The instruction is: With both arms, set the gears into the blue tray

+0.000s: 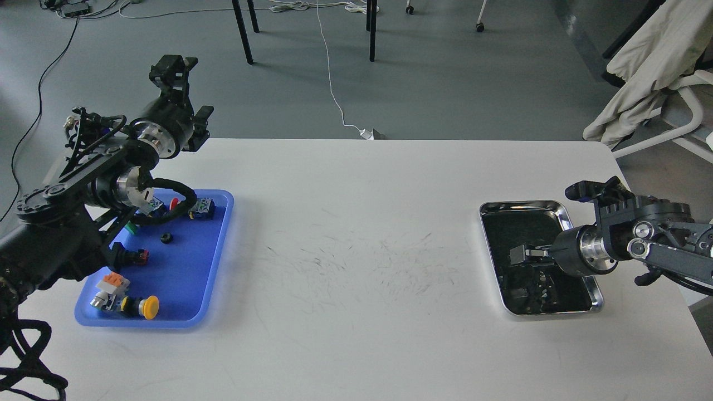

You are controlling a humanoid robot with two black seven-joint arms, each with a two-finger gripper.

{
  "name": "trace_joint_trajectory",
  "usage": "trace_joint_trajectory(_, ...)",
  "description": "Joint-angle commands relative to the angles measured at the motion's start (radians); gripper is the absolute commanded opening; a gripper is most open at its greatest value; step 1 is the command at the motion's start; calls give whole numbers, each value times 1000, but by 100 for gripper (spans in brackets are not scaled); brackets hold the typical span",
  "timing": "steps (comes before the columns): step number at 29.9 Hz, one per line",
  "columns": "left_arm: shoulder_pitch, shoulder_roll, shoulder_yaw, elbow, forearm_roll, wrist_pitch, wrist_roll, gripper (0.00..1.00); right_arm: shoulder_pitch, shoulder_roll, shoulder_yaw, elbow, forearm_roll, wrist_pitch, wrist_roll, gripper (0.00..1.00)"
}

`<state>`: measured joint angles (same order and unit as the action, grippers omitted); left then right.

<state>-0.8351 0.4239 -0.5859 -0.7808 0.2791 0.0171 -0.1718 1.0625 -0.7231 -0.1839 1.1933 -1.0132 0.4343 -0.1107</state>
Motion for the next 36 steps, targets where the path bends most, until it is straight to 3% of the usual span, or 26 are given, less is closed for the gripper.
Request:
trace_joint_trajectory(1,1,0,0,0,0,0,0,98,20,1,-28,0,1,1,5,38)
trace_joint_trajectory(2,-1,0,0,0,0,0,0,98,24,1,-32,0,1,3,6,35)
trace_joint_trajectory(4,-1,0,0,0,0,0,0,98,31,1,-40,2,-2,9,8,10)
trace_joint_trajectory(6,-1,0,0,0,0,0,0,98,33,1,-45,0,-2,20,14,2)
trace_joint_trajectory(21,-1,12,0,0,0,0,-2,98,51,17,-45,-24,-2,21,20,2)
trace_joint_trajectory(22,-1,12,0,0,0,0,-2,98,53,17,-45,-24,-2,21,19,4)
trace_joint_trajectory(24,1,12,0,0,0,0,-2,98,65,17,-45,-24,-1,21,19,27)
trace_joint_trajectory(25,1,12,0,0,0,0,-2,98,70,14,-45,-24,2,21,20,49)
trace_joint_trajectory(26,-1,12,0,0,0,0,-2,98,73,14,-43,-24,5,21,19,84)
trace_joint_trajectory(27,1,10,0,0,0,0,-2,98,76,11,-43,-21,7,23,19,96)
trace_joint_trajectory(36,1,12,0,0,0,0,-2,98,86,8,-45,-24,5,46,13,97)
